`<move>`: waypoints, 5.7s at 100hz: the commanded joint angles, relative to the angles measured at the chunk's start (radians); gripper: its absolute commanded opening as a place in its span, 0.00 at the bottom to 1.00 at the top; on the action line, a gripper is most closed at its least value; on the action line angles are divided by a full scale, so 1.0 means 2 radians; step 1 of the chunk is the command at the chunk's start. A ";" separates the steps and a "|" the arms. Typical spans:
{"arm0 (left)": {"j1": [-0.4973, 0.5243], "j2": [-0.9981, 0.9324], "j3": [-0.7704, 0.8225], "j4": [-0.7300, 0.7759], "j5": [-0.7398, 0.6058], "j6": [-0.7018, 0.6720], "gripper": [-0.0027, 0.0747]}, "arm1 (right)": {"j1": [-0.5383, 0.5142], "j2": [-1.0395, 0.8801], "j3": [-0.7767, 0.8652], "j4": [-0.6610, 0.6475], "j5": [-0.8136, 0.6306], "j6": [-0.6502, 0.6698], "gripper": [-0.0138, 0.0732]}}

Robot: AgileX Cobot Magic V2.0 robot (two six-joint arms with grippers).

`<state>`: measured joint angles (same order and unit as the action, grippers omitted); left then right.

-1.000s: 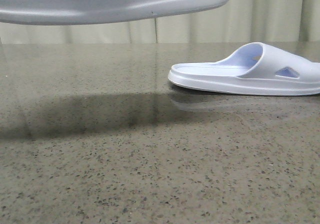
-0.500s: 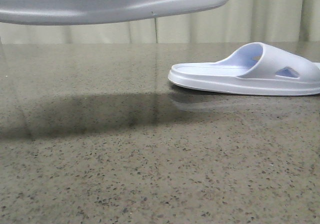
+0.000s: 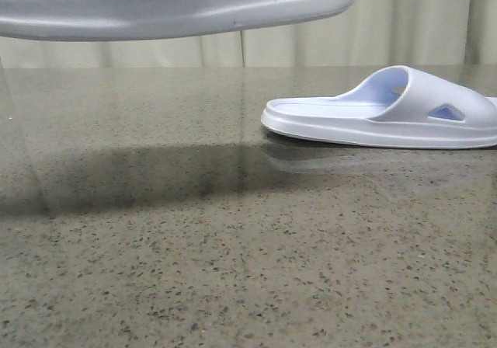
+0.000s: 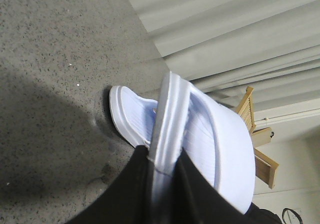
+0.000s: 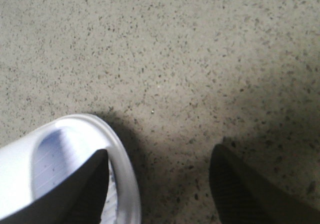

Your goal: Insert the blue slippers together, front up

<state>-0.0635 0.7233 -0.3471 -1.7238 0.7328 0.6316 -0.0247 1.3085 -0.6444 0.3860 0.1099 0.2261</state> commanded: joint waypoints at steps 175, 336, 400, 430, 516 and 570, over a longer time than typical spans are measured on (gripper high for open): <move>0.000 -0.002 -0.018 -0.017 0.015 -0.002 0.05 | 0.049 -0.316 -0.050 -0.025 -0.072 -0.001 0.04; 0.000 -0.002 -0.018 -0.069 0.120 -0.018 0.06 | 0.156 -0.287 -0.009 0.068 0.054 -0.001 0.04; 0.000 -0.002 -0.019 -0.069 0.165 -0.018 0.06 | 0.160 -0.287 0.053 0.179 0.020 -0.001 0.04; 0.000 -0.002 -0.019 -0.069 0.195 -0.018 0.06 | 0.212 -0.278 0.053 0.179 0.006 -0.008 0.04; -0.002 -0.002 -0.019 -0.069 0.192 -0.013 0.06 | 0.297 -0.235 0.053 0.026 -0.111 -0.008 0.24; -0.002 -0.002 -0.019 -0.057 0.142 -0.013 0.06 | 0.165 -0.288 0.053 -0.041 -0.145 -0.008 0.75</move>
<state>-0.0576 0.7194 -0.3532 -1.7496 0.9958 0.6132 0.3567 0.7733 -0.5005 0.3472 -0.0640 0.2180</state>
